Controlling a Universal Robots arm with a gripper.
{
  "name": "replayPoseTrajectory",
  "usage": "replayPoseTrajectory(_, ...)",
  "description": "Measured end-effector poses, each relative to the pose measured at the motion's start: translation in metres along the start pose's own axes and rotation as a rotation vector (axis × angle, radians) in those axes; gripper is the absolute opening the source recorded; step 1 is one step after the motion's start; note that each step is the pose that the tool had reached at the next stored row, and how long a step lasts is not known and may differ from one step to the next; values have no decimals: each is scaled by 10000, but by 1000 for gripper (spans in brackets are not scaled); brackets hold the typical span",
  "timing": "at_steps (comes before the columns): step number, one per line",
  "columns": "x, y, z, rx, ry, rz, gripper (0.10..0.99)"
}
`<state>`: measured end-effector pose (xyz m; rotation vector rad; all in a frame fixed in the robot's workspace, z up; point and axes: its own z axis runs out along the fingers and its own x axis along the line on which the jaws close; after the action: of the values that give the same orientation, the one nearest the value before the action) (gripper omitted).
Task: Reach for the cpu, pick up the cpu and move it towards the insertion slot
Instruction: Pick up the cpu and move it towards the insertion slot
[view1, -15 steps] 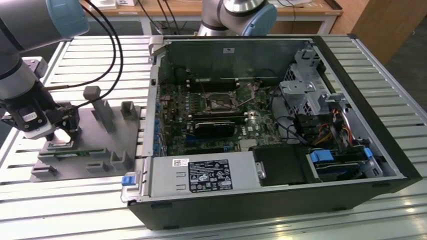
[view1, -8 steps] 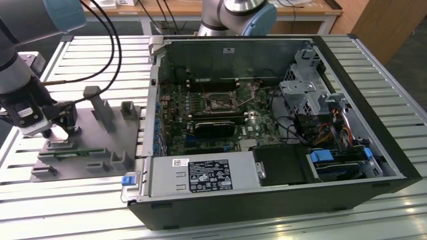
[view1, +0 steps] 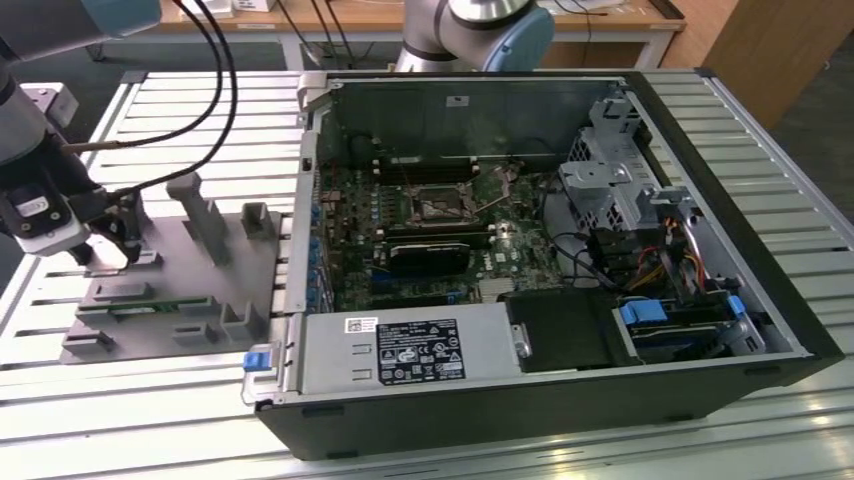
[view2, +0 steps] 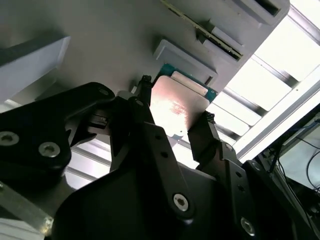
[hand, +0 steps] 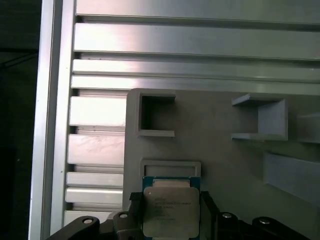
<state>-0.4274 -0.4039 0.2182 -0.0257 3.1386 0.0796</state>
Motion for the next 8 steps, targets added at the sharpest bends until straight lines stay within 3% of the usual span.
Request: replayPoseTrajectory(8, 0, 12, -229, 1, -19, 0, 541)
